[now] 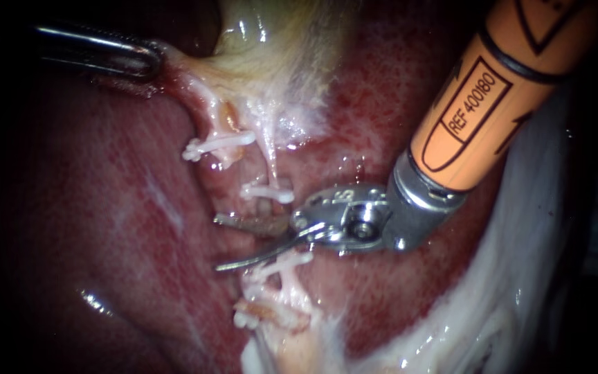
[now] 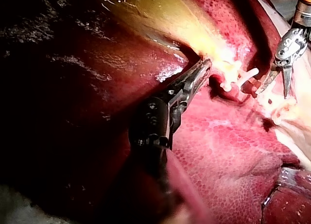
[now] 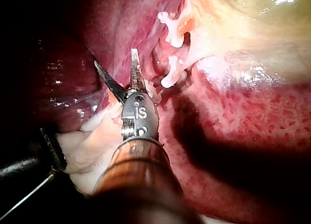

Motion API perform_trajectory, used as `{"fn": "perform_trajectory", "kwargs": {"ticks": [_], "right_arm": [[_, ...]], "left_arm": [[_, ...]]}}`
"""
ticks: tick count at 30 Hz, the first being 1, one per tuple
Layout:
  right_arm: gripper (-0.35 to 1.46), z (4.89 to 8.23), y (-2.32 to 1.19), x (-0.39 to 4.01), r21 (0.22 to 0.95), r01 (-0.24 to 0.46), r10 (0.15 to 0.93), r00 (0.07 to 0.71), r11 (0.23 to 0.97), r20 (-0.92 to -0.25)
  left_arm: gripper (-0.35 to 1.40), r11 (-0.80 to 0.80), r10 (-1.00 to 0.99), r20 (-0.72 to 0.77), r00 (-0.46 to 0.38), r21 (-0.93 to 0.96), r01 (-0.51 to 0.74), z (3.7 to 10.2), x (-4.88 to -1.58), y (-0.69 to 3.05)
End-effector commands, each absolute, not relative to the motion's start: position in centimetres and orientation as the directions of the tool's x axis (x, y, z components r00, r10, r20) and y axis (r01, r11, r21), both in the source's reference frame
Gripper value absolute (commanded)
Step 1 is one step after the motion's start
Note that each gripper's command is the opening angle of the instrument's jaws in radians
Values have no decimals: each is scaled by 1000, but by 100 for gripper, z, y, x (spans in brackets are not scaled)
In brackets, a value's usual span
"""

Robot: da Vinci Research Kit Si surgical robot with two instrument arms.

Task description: Go to the cutting position right tube

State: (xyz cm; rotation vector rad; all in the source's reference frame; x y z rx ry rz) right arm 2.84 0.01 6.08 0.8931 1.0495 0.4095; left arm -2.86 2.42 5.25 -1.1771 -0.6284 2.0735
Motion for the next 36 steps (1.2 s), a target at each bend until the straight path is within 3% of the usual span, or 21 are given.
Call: {"fn": "perform_trajectory", "kwargs": {"ticks": [1,14,28,36], "right_arm": [[138,607,1,283,799,113,677,469,591,-567],[140,592,0,217,830,129,659,548,542,-515],[140,653,13,193,848,73,658,597,526,-460],[140,678,8,206,861,60,643,640,505,-422]], "left_arm": [[-35,-664,743,-555,-374,-680,-310,525,-286,242],[-35,-661,745,-552,-374,-685,-305,515,-278,246],[-35,-661,745,-551,-375,-686,-304,510,-275,246],[-35,-660,746,-551,-374,-686,-305,510,-276,246]]}}
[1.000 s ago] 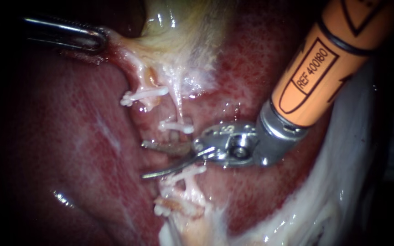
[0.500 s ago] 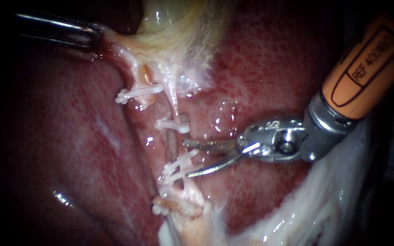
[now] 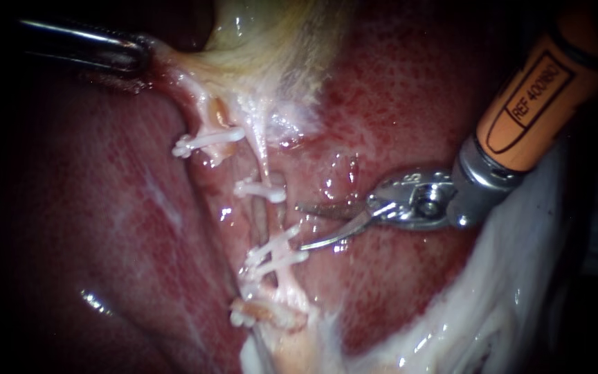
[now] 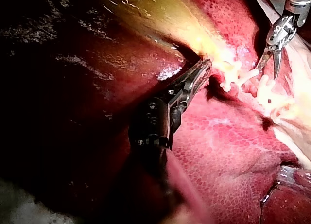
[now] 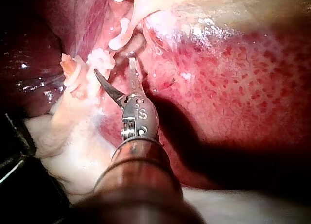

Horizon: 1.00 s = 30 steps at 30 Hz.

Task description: Go to the cutting position right tube

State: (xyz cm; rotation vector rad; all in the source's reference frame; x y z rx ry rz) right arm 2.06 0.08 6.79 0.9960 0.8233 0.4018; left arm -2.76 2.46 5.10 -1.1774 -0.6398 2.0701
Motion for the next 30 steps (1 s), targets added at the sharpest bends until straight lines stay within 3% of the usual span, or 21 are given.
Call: {"fn": "perform_trajectory", "kwargs": {"ticks": [1,10,30], "right_arm": [[140,679,9,209,866,60,644,643,497,-414],[142,680,12,233,887,85,672,621,454,-404],[140,677,15,240,921,99,669,659,376,-344]], "left_arm": [[-35,-660,746,-551,-374,-686,-305,510,-276,246],[-35,-660,746,-551,-374,-686,-305,510,-276,246],[-35,-660,746,-551,-374,-686,-305,510,-277,246]]}}
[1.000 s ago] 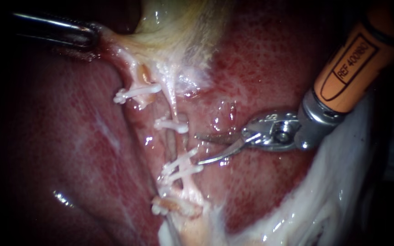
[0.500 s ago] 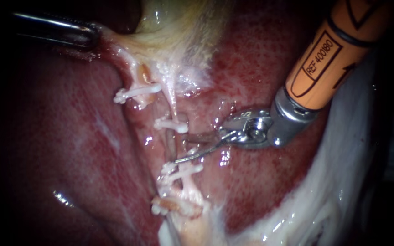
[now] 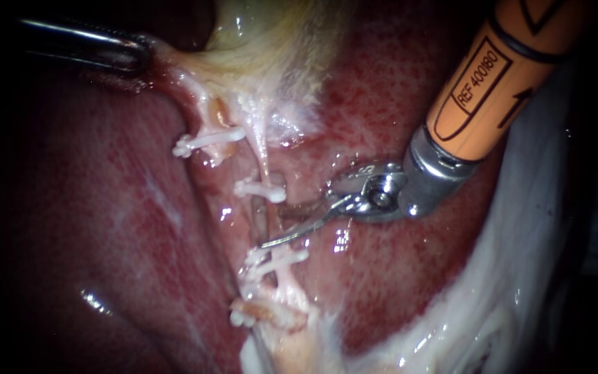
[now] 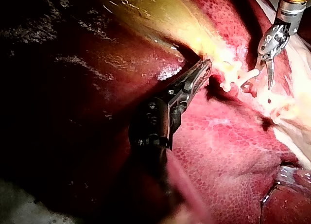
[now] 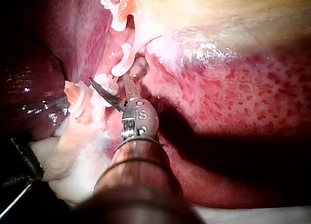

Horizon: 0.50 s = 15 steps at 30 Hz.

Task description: Go to the cutting position right tube

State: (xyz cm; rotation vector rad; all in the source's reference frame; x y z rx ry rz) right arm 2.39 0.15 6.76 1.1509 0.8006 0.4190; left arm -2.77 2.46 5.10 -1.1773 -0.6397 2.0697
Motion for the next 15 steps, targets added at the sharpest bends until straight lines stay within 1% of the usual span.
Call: {"fn": "perform_trajectory", "kwargs": {"ticks": [1,9,15], "right_arm": [[140,677,15,241,921,97,668,661,378,-344],[140,672,22,241,931,108,683,651,348,-331],[140,668,27,240,933,112,687,647,342,-330]], "left_arm": [[-35,-660,746,-551,-374,-686,-305,510,-277,246],[-35,-660,746,-551,-374,-686,-305,510,-277,246],[-35,-660,746,-551,-374,-686,-305,510,-277,246]]}}
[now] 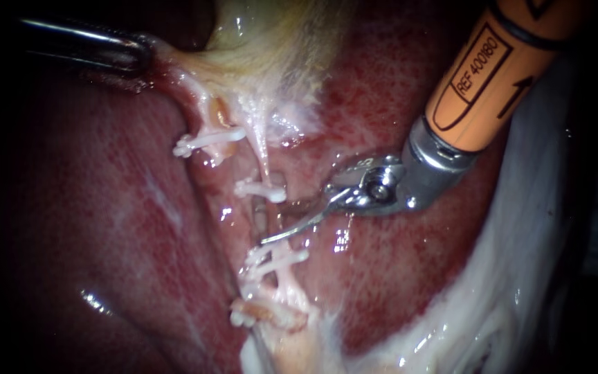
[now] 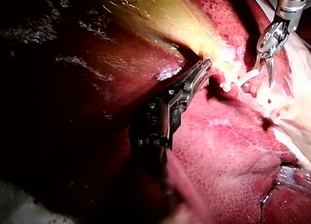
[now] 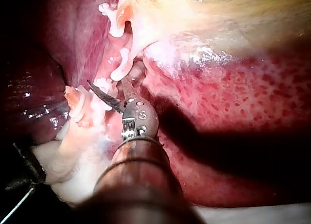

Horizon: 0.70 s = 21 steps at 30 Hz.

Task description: Go to the cutting position right tube

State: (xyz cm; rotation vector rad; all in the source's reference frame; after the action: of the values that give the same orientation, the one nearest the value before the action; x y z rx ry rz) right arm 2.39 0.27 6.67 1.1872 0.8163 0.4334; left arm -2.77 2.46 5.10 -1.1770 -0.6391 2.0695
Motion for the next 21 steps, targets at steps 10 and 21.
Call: {"fn": "perform_trajectory", "kwargs": {"ticks": [10,21], "right_arm": [[140,671,24,249,938,146,715,613,315,-336],[137,661,11,266,924,298,764,530,238,-367]], "left_arm": [[-35,-660,746,-551,-374,-686,-306,510,-277,246],[-35,-660,746,-551,-374,-686,-305,510,-277,246]]}}
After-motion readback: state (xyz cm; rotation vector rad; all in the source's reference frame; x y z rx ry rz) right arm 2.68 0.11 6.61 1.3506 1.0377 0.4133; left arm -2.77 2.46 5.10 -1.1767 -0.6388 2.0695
